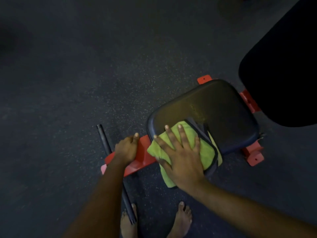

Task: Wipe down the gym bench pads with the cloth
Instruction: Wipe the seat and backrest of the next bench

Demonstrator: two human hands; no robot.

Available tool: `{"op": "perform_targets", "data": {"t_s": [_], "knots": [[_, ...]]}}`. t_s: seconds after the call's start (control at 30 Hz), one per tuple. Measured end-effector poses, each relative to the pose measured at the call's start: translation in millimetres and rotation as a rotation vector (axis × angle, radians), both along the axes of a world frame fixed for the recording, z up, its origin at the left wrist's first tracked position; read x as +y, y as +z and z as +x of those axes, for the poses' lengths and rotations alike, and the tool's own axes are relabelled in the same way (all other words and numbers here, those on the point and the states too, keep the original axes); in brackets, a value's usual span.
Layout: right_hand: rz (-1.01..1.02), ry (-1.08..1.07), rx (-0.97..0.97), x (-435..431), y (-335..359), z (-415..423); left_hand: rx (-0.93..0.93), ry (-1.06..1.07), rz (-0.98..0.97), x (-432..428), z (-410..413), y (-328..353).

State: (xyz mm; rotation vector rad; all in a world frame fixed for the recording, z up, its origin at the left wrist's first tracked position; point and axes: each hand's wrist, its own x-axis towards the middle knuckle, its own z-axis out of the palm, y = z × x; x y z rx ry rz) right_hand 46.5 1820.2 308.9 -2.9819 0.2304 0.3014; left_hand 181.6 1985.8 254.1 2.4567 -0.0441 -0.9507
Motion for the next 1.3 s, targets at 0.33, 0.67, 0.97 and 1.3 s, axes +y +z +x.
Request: {"op": "perform_targets", "data": {"t_s": [0.33,0.67,0.97,1.3], "knots": [[-0.028,-0.398,-0.088,-82,-11,105,-0.016,0.006,-0.068,5,-2,-1],[-0.068,0.076,-0.074,-47,-17,113,-0.064,-0.049,-0.038,4,-4,-4],[-0.049,-0.663,-0.173,-102,-13,29,-0.046,-0.099,-0.01,1,-1,0],[-0.11,-0.459,-0.186,-98,-21,55,-0.089,-0.084,-0.04,6,-2,-13]]}}
